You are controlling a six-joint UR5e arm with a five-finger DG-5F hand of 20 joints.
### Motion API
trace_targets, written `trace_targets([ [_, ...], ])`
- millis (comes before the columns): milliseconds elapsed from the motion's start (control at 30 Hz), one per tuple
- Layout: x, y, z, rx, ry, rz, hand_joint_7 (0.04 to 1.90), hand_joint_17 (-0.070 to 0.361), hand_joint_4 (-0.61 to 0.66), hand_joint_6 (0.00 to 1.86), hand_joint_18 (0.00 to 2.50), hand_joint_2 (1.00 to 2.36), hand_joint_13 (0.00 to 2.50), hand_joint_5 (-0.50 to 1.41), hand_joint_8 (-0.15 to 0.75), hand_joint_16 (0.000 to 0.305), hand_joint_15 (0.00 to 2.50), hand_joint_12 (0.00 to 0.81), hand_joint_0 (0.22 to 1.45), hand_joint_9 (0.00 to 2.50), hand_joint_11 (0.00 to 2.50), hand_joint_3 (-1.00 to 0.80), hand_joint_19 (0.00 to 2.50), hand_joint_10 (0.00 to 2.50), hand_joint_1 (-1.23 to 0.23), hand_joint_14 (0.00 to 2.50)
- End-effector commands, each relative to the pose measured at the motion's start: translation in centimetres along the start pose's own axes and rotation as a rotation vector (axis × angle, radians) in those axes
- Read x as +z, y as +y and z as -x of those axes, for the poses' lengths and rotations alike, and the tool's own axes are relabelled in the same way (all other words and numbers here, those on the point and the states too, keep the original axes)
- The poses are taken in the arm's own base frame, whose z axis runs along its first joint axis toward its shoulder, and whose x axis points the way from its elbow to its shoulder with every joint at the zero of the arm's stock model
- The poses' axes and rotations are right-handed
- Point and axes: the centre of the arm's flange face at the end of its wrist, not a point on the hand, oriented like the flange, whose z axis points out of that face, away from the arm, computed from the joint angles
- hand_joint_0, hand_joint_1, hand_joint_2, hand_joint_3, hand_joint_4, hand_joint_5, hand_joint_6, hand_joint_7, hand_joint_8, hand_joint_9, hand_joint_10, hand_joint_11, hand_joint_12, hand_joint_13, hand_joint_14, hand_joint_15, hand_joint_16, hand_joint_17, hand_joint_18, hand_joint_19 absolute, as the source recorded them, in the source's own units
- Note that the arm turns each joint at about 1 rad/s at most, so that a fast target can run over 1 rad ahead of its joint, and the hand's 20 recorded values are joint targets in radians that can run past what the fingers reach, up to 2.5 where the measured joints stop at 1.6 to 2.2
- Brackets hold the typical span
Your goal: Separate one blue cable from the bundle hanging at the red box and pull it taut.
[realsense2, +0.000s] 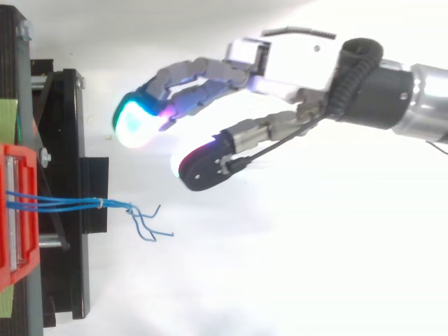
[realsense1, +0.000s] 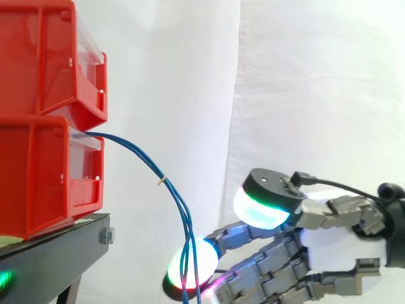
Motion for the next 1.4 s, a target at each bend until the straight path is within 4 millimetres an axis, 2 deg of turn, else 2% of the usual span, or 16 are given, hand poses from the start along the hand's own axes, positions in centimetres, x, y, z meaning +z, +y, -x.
trace_targets([
  [0,1.4,-0.1,-1.1,0.028,0.01,0.019,0.78,0.076,0.16,0.5,0.44,1.0,0.53,-0.19,0.263,0.034,0.29,0.303,0.56,0.66,0.25,-0.5,0.32,0.01,-0.63,0.01],
  [133,2.6,-1.4,-2.1,0.046,0.024,0.029,0.79,0.076,0.16,0.5,0.44,1.0,0.53,-0.19,0.264,0.034,0.29,0.305,0.56,0.66,0.25,-0.5,0.32,0.01,-0.63,0.01],
  [267,2.9,-0.7,-3.8,0.156,0.073,0.074,0.79,0.076,0.16,0.5,0.44,1.0,0.54,-0.19,0.263,0.034,0.28,0.305,0.56,0.66,0.25,-0.5,0.31,0.01,-0.63,0.01],
  [400,2.9,-0.5,-4.4,0.242,0.112,0.081,0.79,0.074,0.16,0.5,0.45,1.0,0.54,-0.19,0.267,0.033,0.28,0.301,0.56,0.67,0.25,-0.5,0.3,0.01,-0.63,0.01],
  [800,2.7,-0.5,-5.1,0.258,0.184,0.078,0.85,0.07,0.2,0.5,0.46,1.0,0.57,-0.17,0.274,0.031,0.29,0.298,0.58,0.72,0.3,-0.5,0.3,0.01,-0.63,0.01],
  [1100,2.8,-0.1,-5.6,0.28,0.244,0.099,0.95,0.067,0.21,0.5,0.48,1.01,0.59,-0.15,0.278,0.03,0.3,0.288,0.63,0.78,0.36,-0.39,0.29,0.01,-0.62,0.01],
  [1367,3.0,0.8,-4.9,0.298,0.236,0.118,0.98,0.065,0.21,0.5,0.5,1.01,0.62,-0.15,0.281,0.029,0.3,0.29,0.65,0.81,0.37,-0.35,0.28,0.01,-0.61,0.01],
])
